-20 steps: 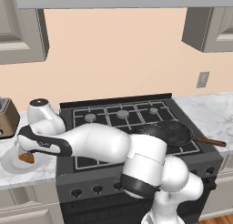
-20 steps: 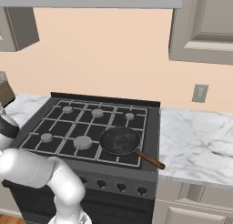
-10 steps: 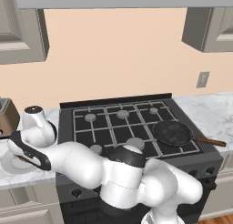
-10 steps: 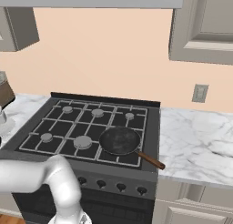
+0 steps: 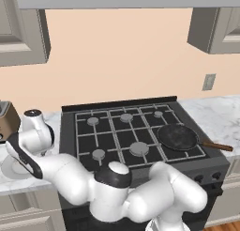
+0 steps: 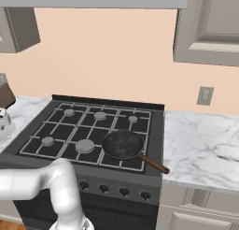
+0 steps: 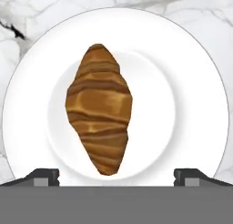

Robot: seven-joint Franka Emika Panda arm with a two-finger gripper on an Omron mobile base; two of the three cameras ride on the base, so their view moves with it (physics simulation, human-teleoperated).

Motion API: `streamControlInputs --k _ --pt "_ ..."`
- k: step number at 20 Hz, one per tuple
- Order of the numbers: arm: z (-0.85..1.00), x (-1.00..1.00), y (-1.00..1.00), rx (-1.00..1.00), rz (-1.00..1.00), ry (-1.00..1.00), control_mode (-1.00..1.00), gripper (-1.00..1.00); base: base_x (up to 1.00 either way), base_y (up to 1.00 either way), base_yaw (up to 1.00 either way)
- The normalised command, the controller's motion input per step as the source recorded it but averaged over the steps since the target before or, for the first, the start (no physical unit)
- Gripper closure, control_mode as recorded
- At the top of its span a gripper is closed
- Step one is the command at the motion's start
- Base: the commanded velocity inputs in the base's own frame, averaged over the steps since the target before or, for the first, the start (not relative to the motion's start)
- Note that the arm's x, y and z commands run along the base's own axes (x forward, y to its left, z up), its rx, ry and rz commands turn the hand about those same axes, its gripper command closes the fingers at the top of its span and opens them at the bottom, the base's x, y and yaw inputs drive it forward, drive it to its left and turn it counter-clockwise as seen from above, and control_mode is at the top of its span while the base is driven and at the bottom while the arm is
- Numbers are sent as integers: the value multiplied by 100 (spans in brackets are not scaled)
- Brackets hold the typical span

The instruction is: Pick the croissant and place it on the pan. Then turn on the stove to warm the croissant.

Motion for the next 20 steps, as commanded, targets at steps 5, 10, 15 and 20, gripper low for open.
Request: streamControlInputs --k 5,10,15,20 --pt "-56 20 36 0 0 0 -100 -100 0 0 0" --pt "-56 20 56 0 1 0 -100 -100 0 0 0" --pt "-22 -8 11 0 0 0 -100 100 0 0 0" --pt "17 -38 -90 5 -4 -5 -100 100 0 0 0"
